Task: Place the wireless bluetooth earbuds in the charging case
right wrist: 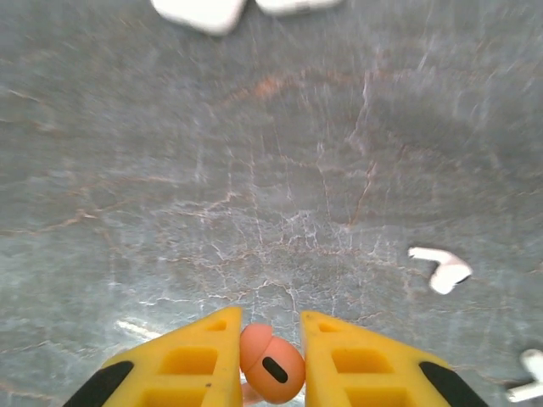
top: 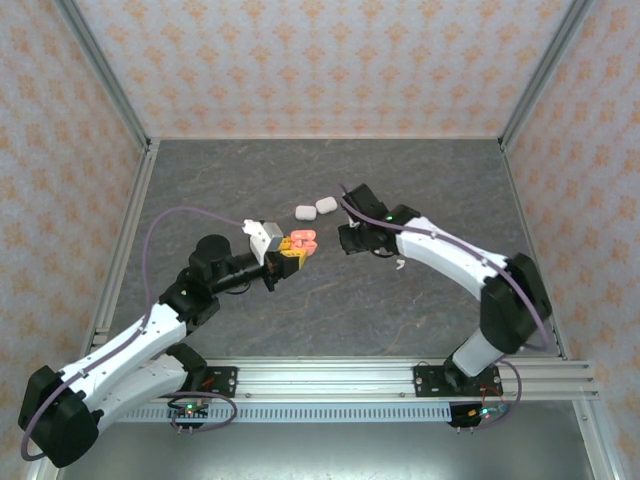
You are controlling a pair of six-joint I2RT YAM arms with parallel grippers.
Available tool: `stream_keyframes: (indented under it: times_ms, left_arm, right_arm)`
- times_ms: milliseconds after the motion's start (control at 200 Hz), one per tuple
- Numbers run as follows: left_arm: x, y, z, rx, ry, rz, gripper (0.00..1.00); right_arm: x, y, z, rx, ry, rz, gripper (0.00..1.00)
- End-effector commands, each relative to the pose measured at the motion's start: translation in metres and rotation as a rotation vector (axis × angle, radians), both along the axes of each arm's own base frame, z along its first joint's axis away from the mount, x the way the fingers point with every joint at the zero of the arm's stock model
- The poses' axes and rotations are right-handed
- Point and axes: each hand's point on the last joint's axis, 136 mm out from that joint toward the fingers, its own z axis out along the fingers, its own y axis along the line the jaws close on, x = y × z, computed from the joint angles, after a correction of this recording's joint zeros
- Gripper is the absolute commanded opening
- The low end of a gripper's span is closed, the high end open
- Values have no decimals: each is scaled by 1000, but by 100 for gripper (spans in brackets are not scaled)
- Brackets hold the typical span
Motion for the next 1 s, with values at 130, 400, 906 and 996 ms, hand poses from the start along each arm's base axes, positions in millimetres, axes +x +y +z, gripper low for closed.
stream_keyframes:
  times_ms: [130,400,906,996]
  left_arm:
    - [12,-2,12,-62,-5,42,0]
    - [19,-16,17,-104,34,-3,0]
    - [11,-34,25,-127,44,-106,0]
    - [11,-35,25,-127,43,-107,0]
  right_arm:
    - [-7,-3,70,67,-225,113,20]
    - [-22,1,130,175,-418,233,20]
    - [-44,36,166,187,-590,402,20]
    - [-45,40,163,176,-588,414,20]
